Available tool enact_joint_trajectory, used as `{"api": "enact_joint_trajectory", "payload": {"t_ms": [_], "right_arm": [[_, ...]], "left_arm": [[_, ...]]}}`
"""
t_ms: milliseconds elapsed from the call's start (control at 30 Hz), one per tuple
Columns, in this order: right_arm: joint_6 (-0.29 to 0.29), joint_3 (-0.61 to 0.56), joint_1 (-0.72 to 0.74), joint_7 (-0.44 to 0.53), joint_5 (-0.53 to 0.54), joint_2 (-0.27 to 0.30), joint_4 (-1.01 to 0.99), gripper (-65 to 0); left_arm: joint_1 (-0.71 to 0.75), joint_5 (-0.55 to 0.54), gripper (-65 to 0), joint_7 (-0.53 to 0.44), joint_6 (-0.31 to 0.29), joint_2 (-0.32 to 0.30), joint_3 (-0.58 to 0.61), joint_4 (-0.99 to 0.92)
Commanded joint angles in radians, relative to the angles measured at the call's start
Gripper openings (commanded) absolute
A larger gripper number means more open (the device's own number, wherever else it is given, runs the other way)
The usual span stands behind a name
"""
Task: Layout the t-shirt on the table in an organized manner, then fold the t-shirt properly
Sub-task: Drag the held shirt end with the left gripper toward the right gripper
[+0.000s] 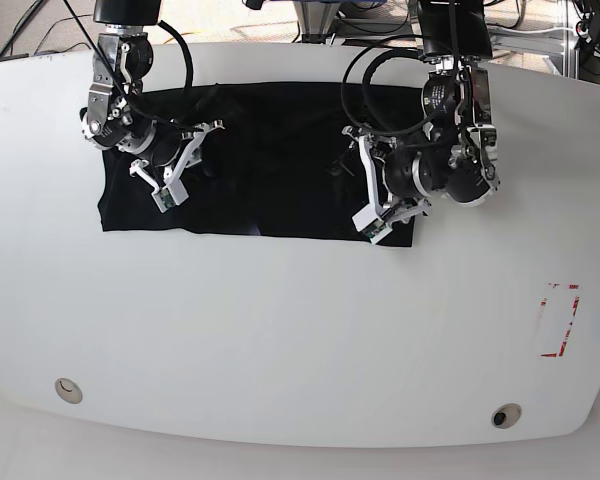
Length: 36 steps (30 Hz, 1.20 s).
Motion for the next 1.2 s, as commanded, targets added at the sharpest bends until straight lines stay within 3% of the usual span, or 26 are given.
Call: {"api": "enact_joint_trajectory", "payload": {"t_ms": [0, 333, 533, 867, 933, 1167], "right_arm": [[0.001, 0.0, 0.004, -0.012, -0.006, 0.006, 0.011, -54.9], [0.001, -0.004, 0.005, -0.012, -0.011, 0.003, 0.011, -54.9], [-0.001, -0.004, 0.005, -0.012, -0.011, 0.003, 0.011, -54.9], [-0.001, -0.004, 0.005, -0.012, -0.011, 0.003, 0.011, -54.9], [-0.001, -0.004, 0.005, -0.012, -0.009, 0.003, 0.011, -54.9], [-0.001, -0.004, 0.005, -0.012, -0.007, 0.002, 0.011, -54.9]], "left_arm": [[-0.024, -0.018, -13.6, -0.015, -0.001, 0.017, 0.013, 0.014], [-0.113, -0.093, -11.8, -0.01, -0.001, 0.066, 0.248, 0.018], [-0.136, -0.093, -11.8, -0.01, -0.001, 0.066, 0.274, 0.069], [-0.129, -0.064, -12.4, -0.01, -0.001, -0.144, 0.109, 0.11], [-0.115, -0.062, -15.1, -0.01, -0.001, -0.176, 0.073, 0.11], [-0.066, -0.061, -49.2, -0.055, -0.001, -0.279, -0.034, 0.109]]}}
